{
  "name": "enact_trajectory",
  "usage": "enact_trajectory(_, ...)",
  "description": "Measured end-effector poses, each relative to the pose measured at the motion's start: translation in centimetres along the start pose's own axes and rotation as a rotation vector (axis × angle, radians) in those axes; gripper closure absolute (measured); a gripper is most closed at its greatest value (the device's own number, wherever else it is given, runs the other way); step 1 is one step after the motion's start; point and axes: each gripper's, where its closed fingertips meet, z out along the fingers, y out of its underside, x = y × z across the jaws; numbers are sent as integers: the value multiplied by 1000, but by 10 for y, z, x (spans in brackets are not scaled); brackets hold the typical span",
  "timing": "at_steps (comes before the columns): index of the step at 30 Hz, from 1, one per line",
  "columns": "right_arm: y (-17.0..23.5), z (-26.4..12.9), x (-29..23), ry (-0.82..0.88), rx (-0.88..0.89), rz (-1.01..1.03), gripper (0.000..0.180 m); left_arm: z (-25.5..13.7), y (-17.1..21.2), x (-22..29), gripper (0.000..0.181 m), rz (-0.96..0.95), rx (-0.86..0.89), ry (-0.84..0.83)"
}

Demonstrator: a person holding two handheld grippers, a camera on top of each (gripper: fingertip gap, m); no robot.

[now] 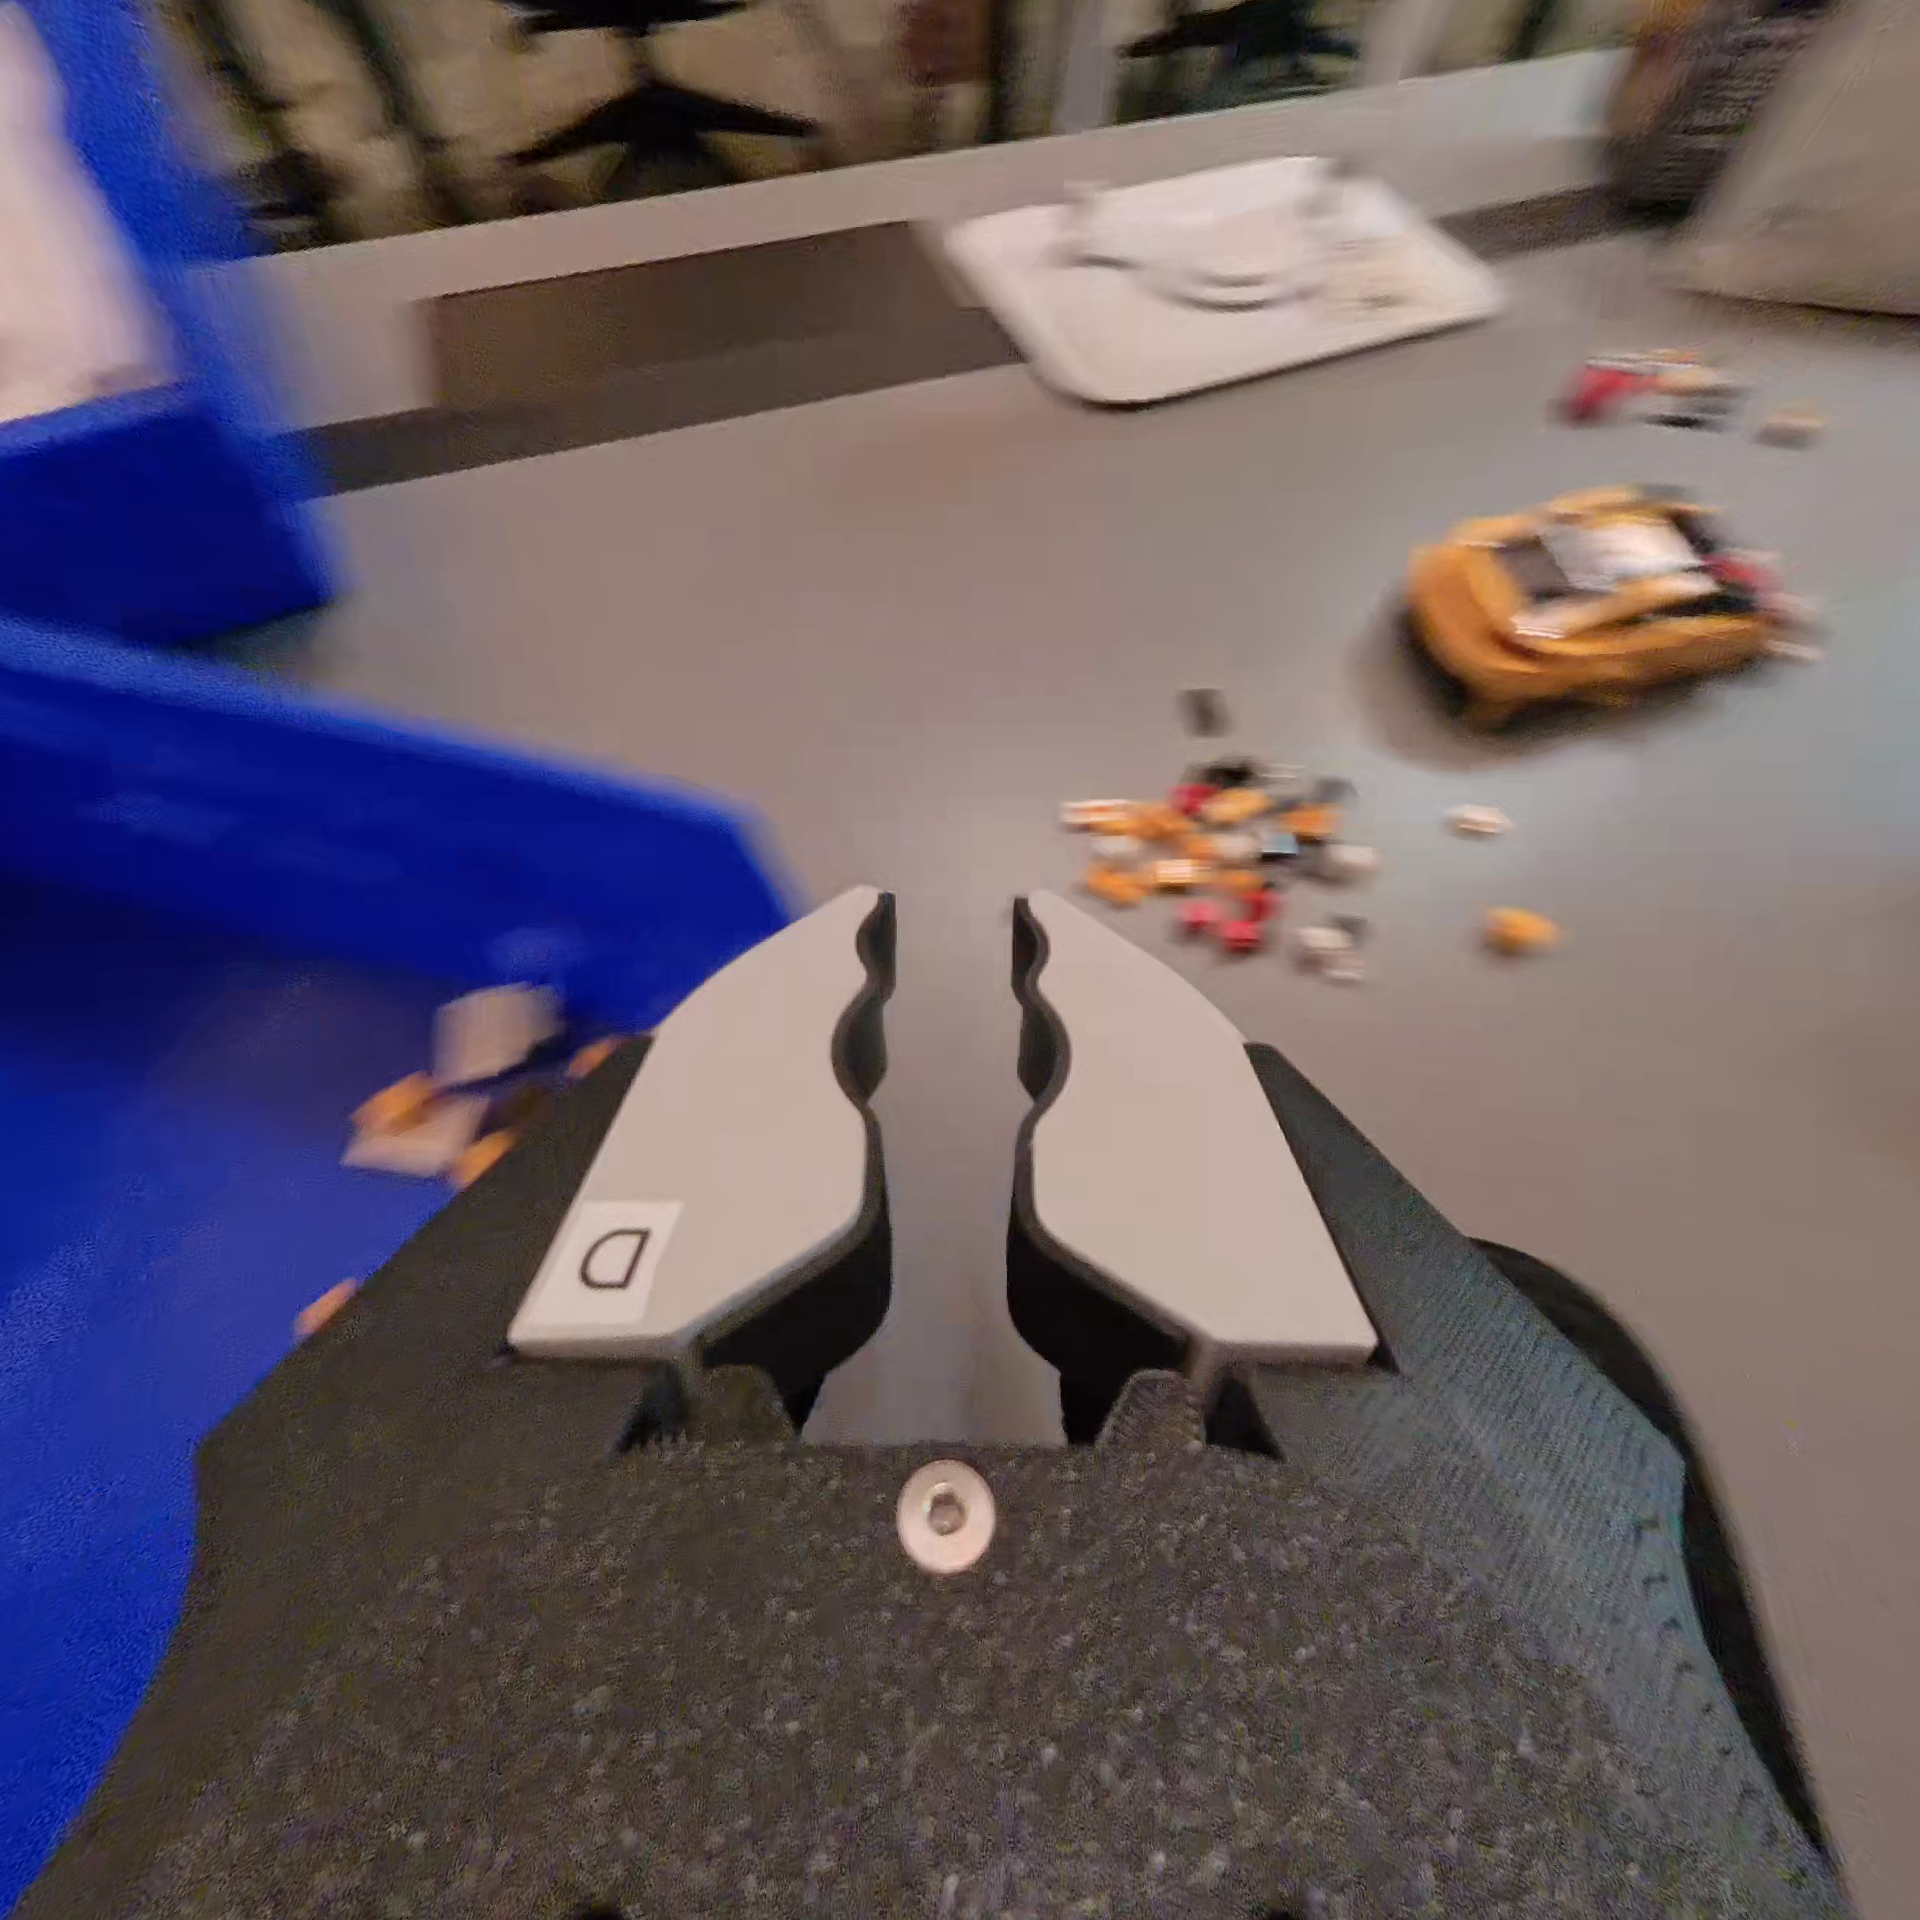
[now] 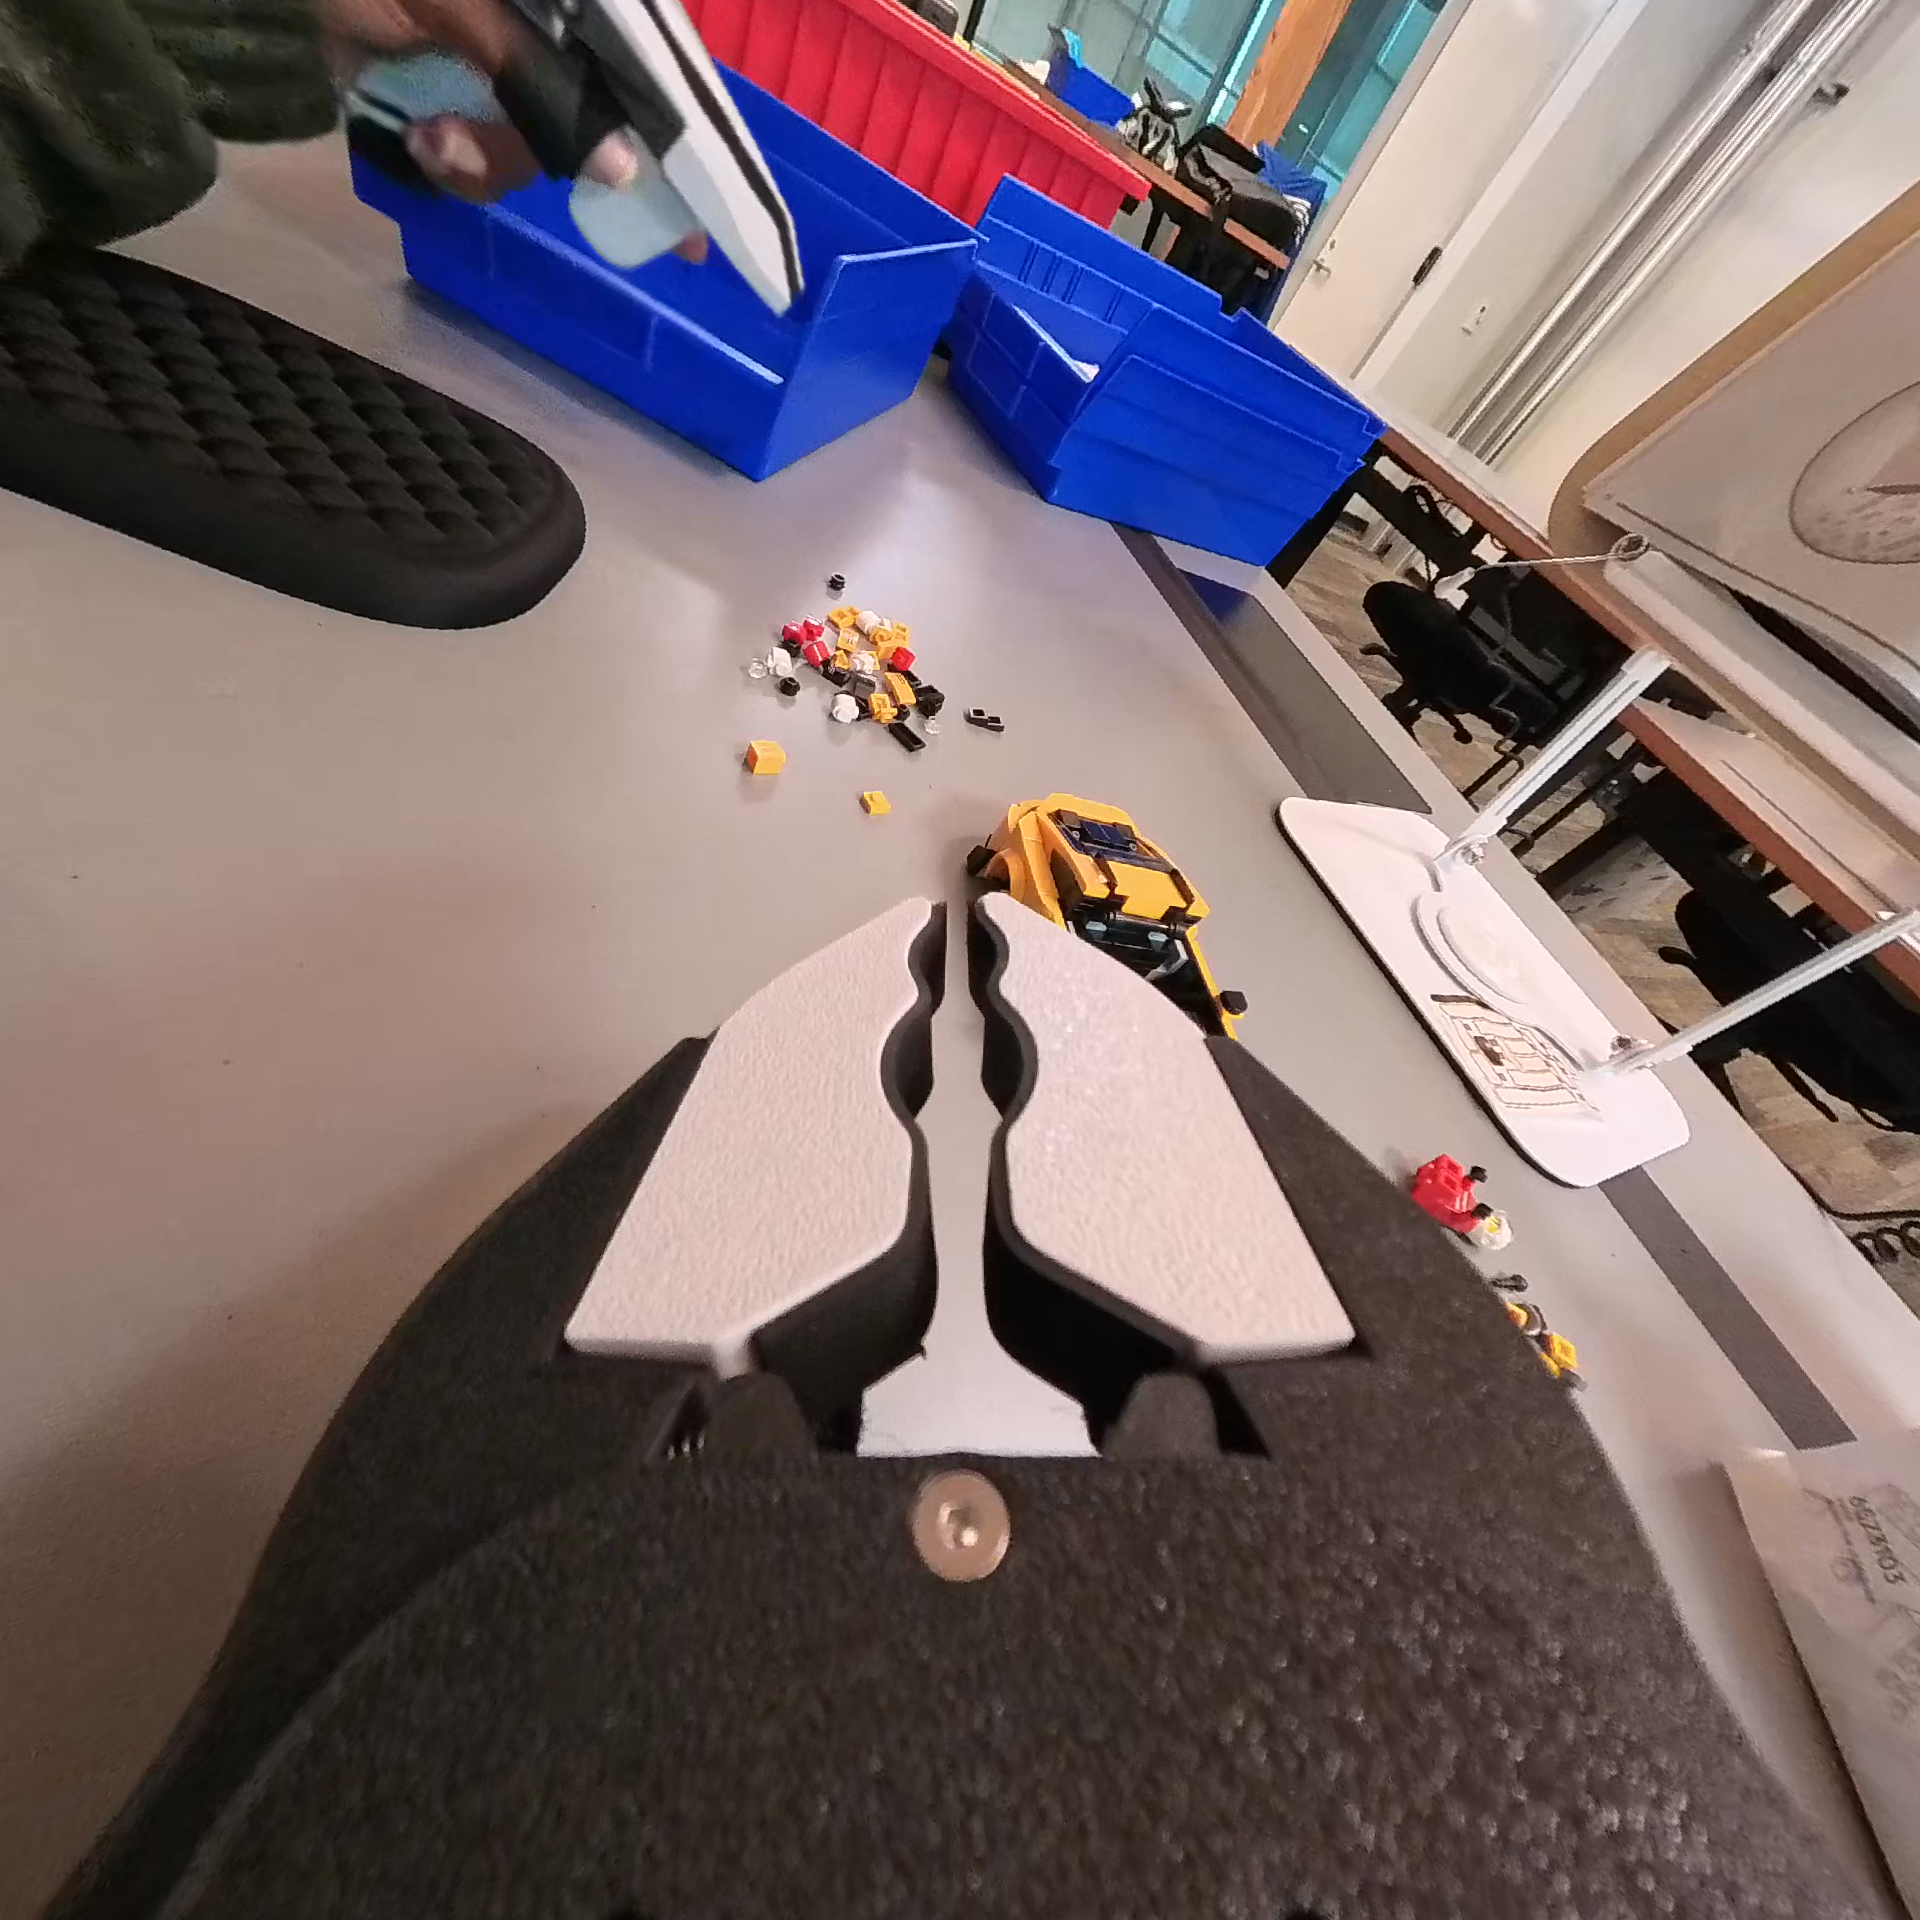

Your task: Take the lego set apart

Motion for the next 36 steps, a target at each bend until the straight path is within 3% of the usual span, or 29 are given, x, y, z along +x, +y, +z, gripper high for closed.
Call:
enact_trajectory(3,-2,-1,3,18,11,4,177,25,6,79,159,120,-64,255)
enact_trajectory(7,-9,-12,34,195,44,23,177,58,35,144,157,345,-212,381)
enact_trajectory(14,-1,-66,112,607,94,209,180,81,57,166,161,448,-312,396)
enact_trajectory(19,15,-91,137,721,96,316,180,76,46,165,170,467,-267,380)
enact_trajectory(22,23,-103,147,765,98,370,179,62,16,131,170,412,-170,238)
enact_trajectory(26,31,-122,160,828,105,405,179,23,-21,31,170,275,-30,-158)
enact_trajectory(30,37,-133,166,861,106,436,179,-1,0,-47,170,148,-110,-393)
enact_trajectory(33,39,-134,166,864,98,444,179,1,28,-68,159,72,-221,-428)
enact_trajectory(36,40,-132,165,860,90,441,179,2,33,-73,146,50,-212,-459)
